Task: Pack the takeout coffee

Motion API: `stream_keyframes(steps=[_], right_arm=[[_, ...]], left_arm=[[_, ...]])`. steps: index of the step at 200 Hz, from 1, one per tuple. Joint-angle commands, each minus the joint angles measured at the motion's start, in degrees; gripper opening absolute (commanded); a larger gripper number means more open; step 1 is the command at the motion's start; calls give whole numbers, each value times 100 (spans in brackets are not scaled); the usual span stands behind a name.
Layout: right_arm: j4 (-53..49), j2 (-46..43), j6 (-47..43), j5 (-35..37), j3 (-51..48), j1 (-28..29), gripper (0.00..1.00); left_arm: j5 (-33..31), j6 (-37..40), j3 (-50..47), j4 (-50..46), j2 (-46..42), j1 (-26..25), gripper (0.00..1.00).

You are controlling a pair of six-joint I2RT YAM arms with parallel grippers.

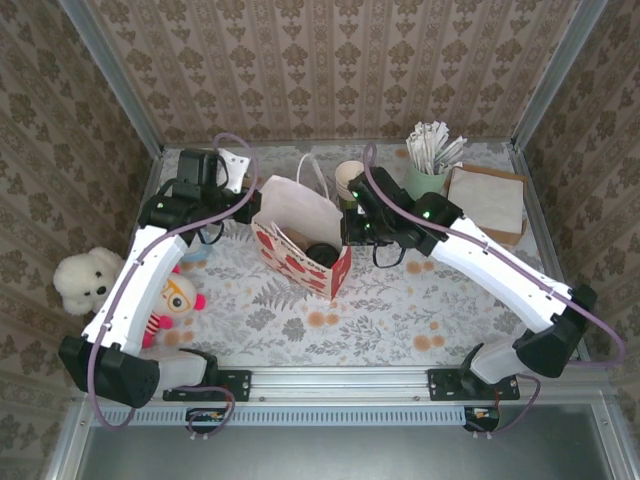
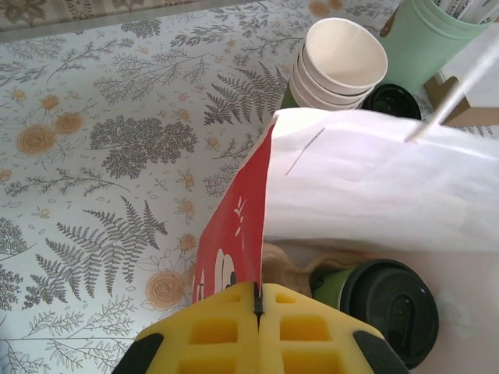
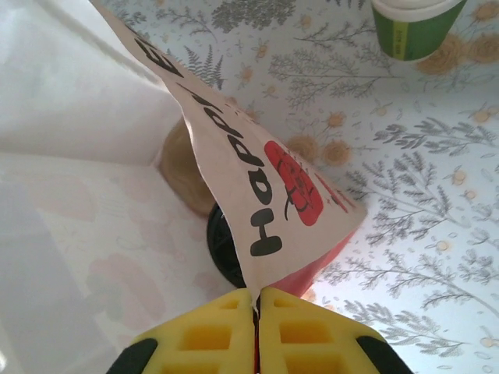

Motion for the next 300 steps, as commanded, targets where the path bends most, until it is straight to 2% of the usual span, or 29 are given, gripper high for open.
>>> stream_keyframes(steps=[1, 40, 56, 67, 110, 115, 125, 134, 147, 162, 179, 188, 206, 219, 241, 256, 266, 283, 300], right_arm=[[-300, 266, -691, -296, 381, -229, 7], [-576, 738, -1377, -711, 892, -665, 7], [-718, 912, -1585, -821, 1060, -831, 10], [-782, 1007, -1708, -865, 1177, -950, 13], [-558, 1351, -1949, -1195, 1626, -1391, 13], [-534, 1398, -1954, -1218, 1687, -1424, 13], [-535, 1509, -1955, -1221, 1805, -1471, 17], [-562, 1580, -1944, -1207, 1903, -1498, 26], [-535, 1603, -1922, -1163, 1923, -1531, 32], [-490, 1612, -1904, -1237, 1953, -1611, 33], [-600, 1615, -1915, -1160, 2164, -1667, 38], [-645, 1550, -1958, -1021, 2240, -1689, 48], [-691, 1282, -2077, -492, 2227, -1804, 69], [-623, 987, -2173, -237, 2047, -2000, 78], [-147, 454, -2304, -179, 1376, -2596, 86], [354, 171, -2198, -388, 769, -3230, 86], [761, 25, -2239, -688, 368, -3634, 82], [1300, -94, -2846, -1379, -85, -4140, 71], [1387, 28, -3346, -1427, -143, -4432, 58]], left_arm=[[-294, -402, -85, -60, -163, -118, 0], [-234, -1295, -235, 239, -155, -199, 0], [-262, -1654, -291, 316, -135, -288, 1], [-345, -1841, -297, 328, -109, -360, 2], [-758, -2682, -231, 481, 38, -582, 5], [-784, -2751, -239, 515, 56, -748, 5], [-816, -2854, -228, 534, 97, -776, 5], [-862, -2904, -198, 511, 124, -782, 5], [-962, -3035, -193, 452, 129, -789, 6], [-1089, -3254, -287, 467, 60, -790, 8], [-1267, -3429, -459, 571, -95, -790, 20], [-1348, -3411, -514, 567, -194, -766, 32], [-1241, -3290, -596, 560, -411, -658, 49], [-919, -3211, -661, 586, -555, -157, 57], [-572, -2917, -765, 648, -853, 233, 75], [-509, -2670, -835, 770, -1045, 363, 84], [-551, -2543, -884, 855, -1169, 409, 90], [-726, -2457, -1016, 1013, -1357, 475, 99], [-857, -2430, -1181, 1181, -1482, 535, 100]])
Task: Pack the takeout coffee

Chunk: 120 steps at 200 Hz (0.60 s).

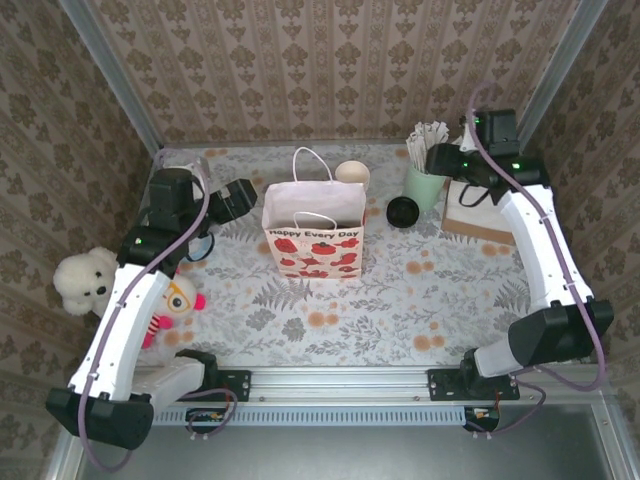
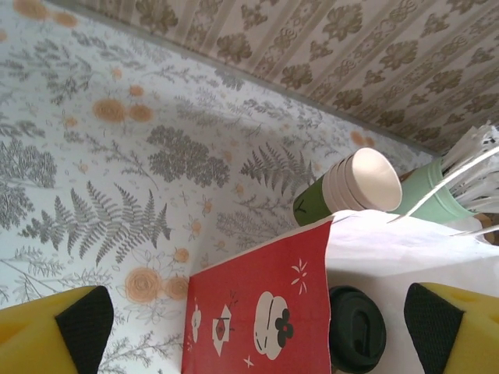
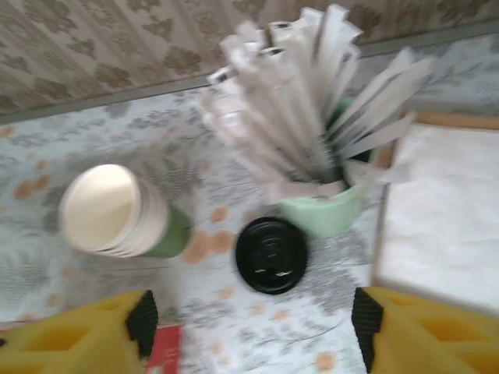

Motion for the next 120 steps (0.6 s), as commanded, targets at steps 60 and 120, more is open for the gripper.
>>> stream_keyframes(steps=[60, 120], right_arm=[[-197, 1218, -1258, -254, 722, -481, 40], [-188, 1704, -1319, -267, 1031, -434, 31]], left_arm=[[-253, 212, -357, 462, -152, 172, 100], [-298, 170, -391, 446, -133, 180, 100]])
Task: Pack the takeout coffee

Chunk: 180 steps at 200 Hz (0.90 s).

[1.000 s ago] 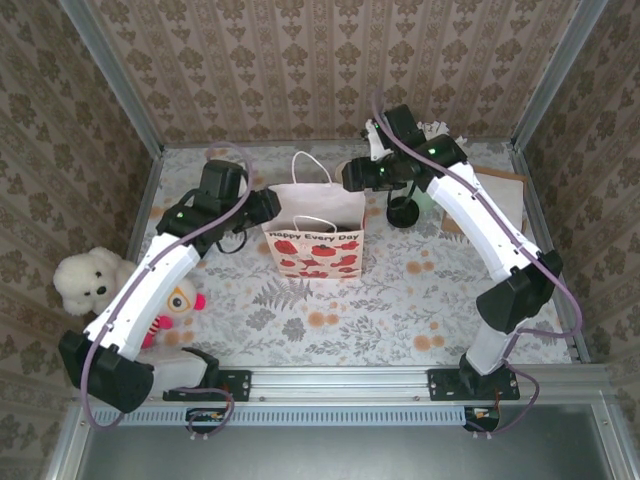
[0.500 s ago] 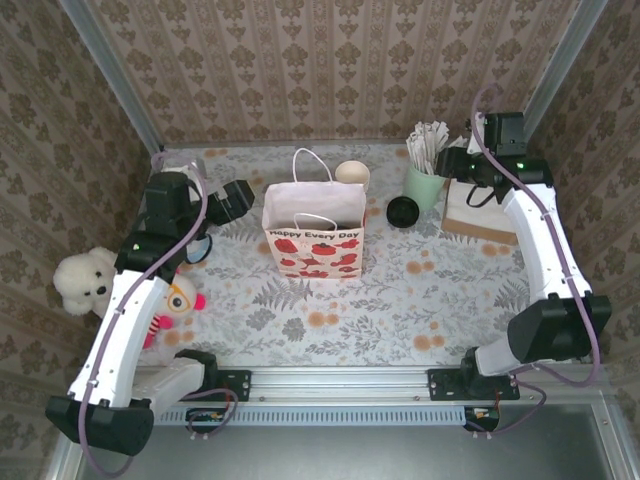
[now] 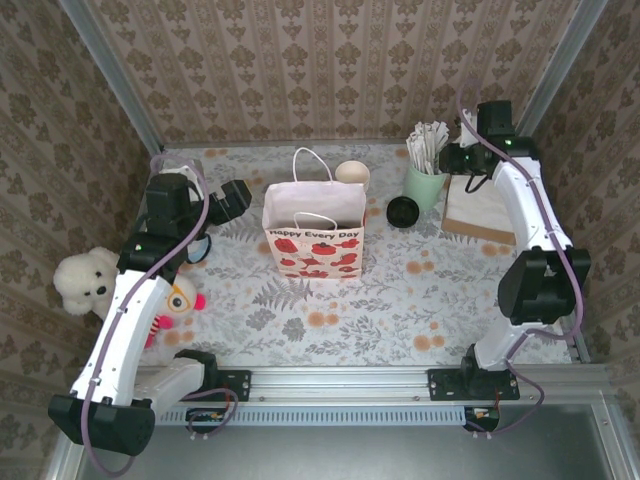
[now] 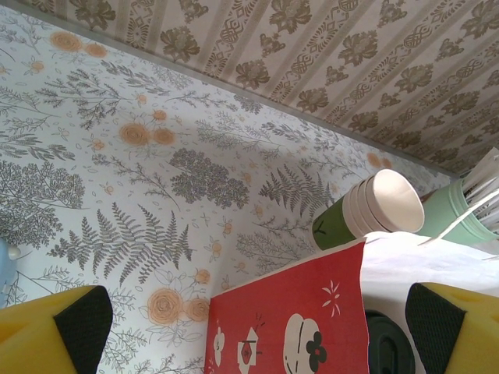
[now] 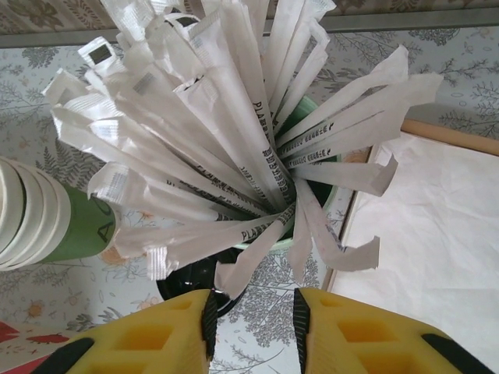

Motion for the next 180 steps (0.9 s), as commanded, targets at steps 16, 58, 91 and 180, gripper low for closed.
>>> stream_keyframes(steps=[16, 58, 91, 180], right_arm=[[-157, 303, -165, 26, 409, 106, 29], [-186, 450, -152, 91, 447, 187, 32], [-208, 537, -183, 340, 461, 215, 29], [-291, -335, -179, 785, 501, 311, 6]], left_arm=[[-70, 66, -75, 96, 7, 38, 100], [-62, 82, -94, 72, 17, 43, 100], [-61, 101, -100, 37, 21, 53, 100], [215, 125, 36, 134, 232, 63, 100]])
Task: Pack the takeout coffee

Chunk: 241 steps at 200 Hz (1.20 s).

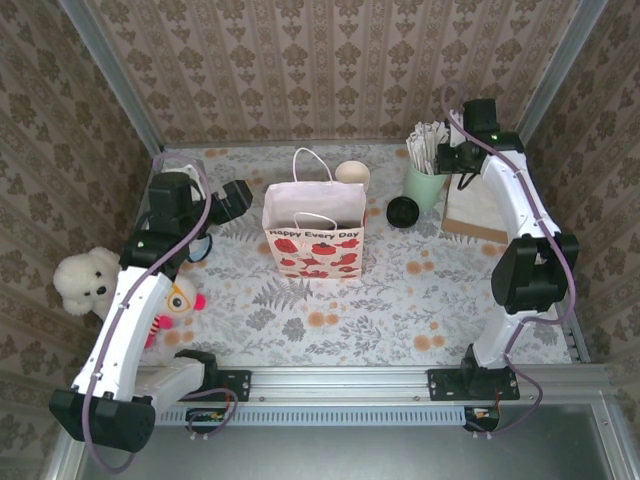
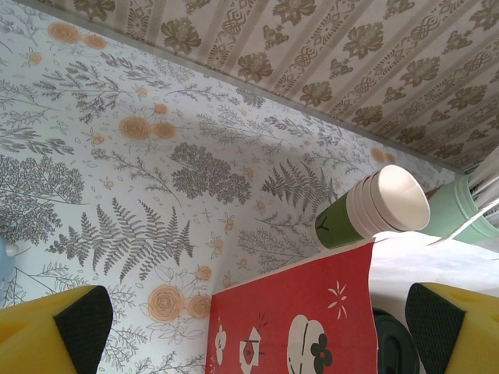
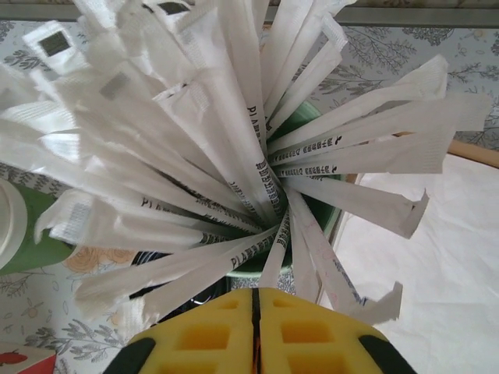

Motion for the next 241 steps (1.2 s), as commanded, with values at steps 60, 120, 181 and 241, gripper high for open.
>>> stream_keyframes(steps=[60, 120, 181, 241], right_arm=[[-457, -2429, 353, -64, -131, 139, 0], [17, -3848, 1335, -2214, -216, 574, 0], [-401, -3701, 1003, -3559, -184, 1303, 0], [-282, -2706, 584, -3024, -124, 2521, 0]], left_arm=[[498, 163, 103, 457, 206, 55, 100], [589, 366, 341, 629, 375, -300, 100], [772, 429, 589, 442, 604, -446, 100], [579, 218, 347, 452, 480, -463, 100]])
